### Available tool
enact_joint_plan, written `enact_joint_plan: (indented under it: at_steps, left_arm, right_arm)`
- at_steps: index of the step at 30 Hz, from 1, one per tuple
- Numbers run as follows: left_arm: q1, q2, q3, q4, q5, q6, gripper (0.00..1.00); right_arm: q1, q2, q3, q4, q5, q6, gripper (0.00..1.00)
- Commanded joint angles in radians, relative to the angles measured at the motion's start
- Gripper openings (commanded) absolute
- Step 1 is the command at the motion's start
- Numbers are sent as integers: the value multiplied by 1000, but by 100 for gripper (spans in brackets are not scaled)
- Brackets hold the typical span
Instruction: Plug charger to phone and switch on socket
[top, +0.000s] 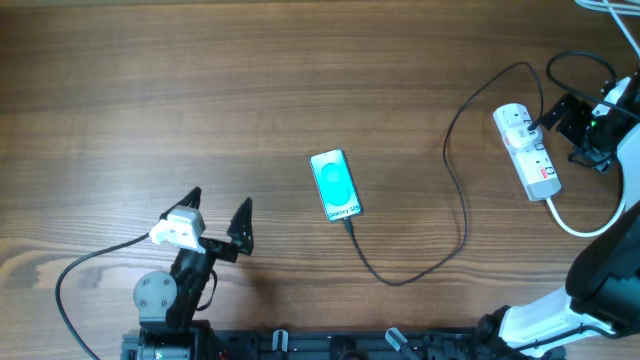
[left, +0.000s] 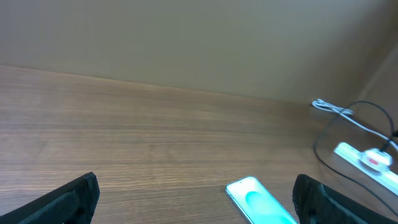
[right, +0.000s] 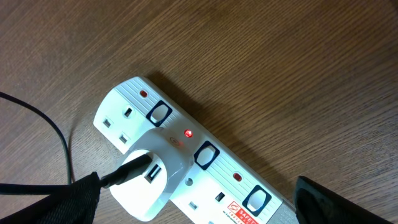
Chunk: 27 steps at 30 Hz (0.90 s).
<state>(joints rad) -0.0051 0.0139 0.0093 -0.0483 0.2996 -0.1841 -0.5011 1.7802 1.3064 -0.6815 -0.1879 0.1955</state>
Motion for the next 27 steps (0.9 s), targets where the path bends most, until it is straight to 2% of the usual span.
enact_joint_plan:
  at_steps: [1, 5, 27]
  left_arm:
    - [-4, -11, -4, -16, -113, 20, 100]
    - [-4, -11, -4, -21, -149, 20, 100]
    - [-4, -11, -4, -16, -148, 20, 100]
  right_arm:
    - [5, -13, 14, 2, -13, -10, 100]
    - [5, -13, 14, 2, -13, -10, 100]
    - [5, -13, 14, 2, -13, -10, 100]
